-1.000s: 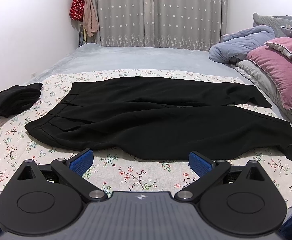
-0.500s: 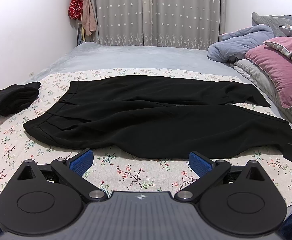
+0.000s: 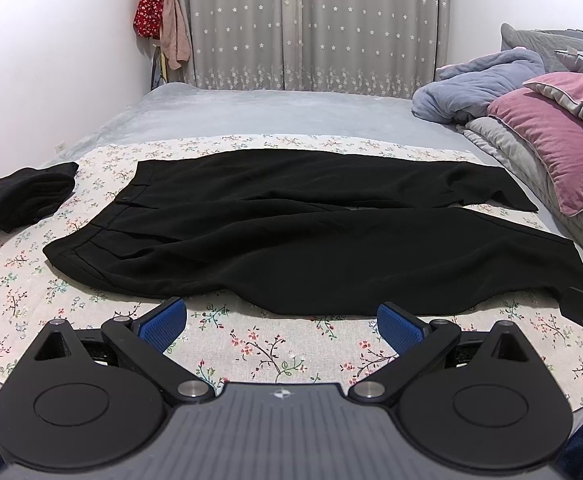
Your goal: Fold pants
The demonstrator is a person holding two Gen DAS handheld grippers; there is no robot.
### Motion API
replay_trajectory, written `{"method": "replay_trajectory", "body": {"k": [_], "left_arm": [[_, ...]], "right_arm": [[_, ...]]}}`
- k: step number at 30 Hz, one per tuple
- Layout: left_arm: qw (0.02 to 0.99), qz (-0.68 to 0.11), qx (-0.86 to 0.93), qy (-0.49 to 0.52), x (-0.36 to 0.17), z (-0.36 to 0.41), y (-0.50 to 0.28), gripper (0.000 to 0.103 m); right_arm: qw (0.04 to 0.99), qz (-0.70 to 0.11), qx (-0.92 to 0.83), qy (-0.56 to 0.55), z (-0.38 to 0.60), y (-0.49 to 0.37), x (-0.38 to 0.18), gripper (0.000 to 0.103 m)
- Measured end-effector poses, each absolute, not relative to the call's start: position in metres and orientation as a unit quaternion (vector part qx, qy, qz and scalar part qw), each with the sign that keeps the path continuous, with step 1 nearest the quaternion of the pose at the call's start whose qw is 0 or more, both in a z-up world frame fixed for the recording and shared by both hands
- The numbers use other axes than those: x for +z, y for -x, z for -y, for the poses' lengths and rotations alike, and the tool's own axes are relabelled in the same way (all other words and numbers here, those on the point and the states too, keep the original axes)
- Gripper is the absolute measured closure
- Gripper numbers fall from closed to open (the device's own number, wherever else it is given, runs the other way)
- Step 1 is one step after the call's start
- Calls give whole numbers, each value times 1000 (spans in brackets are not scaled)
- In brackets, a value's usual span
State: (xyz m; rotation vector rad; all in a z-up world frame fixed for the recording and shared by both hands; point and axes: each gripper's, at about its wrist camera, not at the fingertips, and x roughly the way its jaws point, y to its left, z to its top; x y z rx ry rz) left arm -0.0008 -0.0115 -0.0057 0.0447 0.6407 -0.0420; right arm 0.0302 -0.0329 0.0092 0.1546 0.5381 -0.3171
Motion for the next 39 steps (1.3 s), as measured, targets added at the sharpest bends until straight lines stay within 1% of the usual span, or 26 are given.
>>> {"method": "replay_trajectory", "body": {"k": [16, 25, 29, 33, 37, 39], "left_arm": [[947, -319, -22, -22, -8, 14, -1, 0], [945, -325, -18, -22, -10, 11, -4, 0], [943, -328, -34, -37, -4, 6, -9, 0], [945, -327, -29, -14, 15, -30, -36, 0], [944, -330, 9, 10, 27, -86, -82, 0], [941, -335, 35, 6, 27, -110, -105, 0]], "right_arm": [[949, -266, -154, -74, 32, -30, 8, 0], [948, -272, -153, -59, 33, -33, 4, 0], [947, -276, -158, -46, 32, -35, 1, 0], [945, -284, -156, -35, 38, -44, -6, 0], [937, -306, -160, -53, 58, -66, -21, 0], [932, -318, -162, -71, 71, -78, -27, 0]]}}
